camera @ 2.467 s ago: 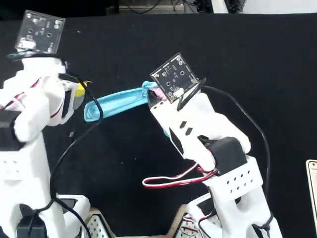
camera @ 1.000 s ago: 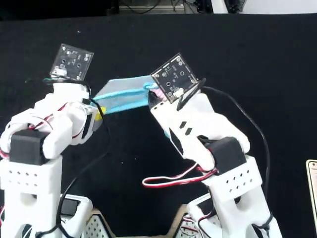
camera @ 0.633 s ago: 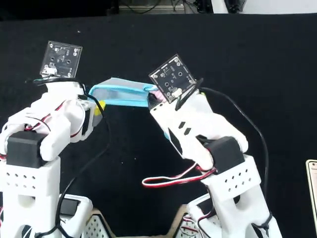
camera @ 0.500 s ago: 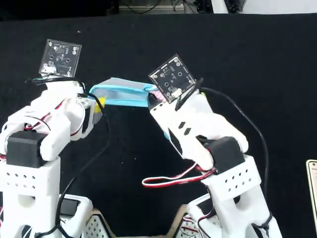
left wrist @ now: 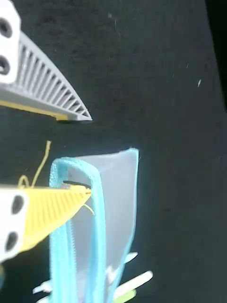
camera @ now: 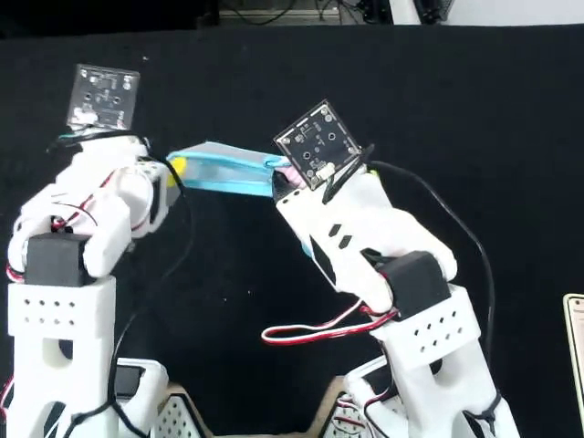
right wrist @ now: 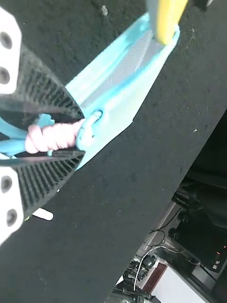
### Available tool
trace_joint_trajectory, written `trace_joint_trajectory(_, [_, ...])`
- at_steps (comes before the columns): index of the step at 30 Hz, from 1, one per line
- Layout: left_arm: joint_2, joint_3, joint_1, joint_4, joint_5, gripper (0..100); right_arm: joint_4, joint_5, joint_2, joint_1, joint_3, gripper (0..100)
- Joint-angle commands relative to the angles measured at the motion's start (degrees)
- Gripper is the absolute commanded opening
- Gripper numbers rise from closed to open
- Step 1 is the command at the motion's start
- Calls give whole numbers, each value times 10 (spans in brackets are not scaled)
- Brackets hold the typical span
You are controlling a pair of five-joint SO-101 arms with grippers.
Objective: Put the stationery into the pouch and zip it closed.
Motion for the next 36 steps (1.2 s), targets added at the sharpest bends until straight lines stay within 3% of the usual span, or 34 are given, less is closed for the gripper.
trace_joint_trajectory(1, [40,-12,-34,-17,4,220,-4,4,-1,5,-7,11])
trace_joint_trajectory(10, [169,-41,-19,-30,-36,217,-4,4,-1,5,-7,11])
trace_joint_trajectory(20, [199,-89,-13,-25,-35,212,-14,4,0,5,-5,11])
trace_joint_trajectory(25, [151,-107,34,40,-35,16,-31,0,-2,5,-8,11])
trace_joint_trajectory(27, [124,-117,53,63,-35,61,-42,0,-2,5,-11,11])
trace_joint_trajectory(36, [42,-272,60,193,-37,35,-47,-1,-2,4,-95,11])
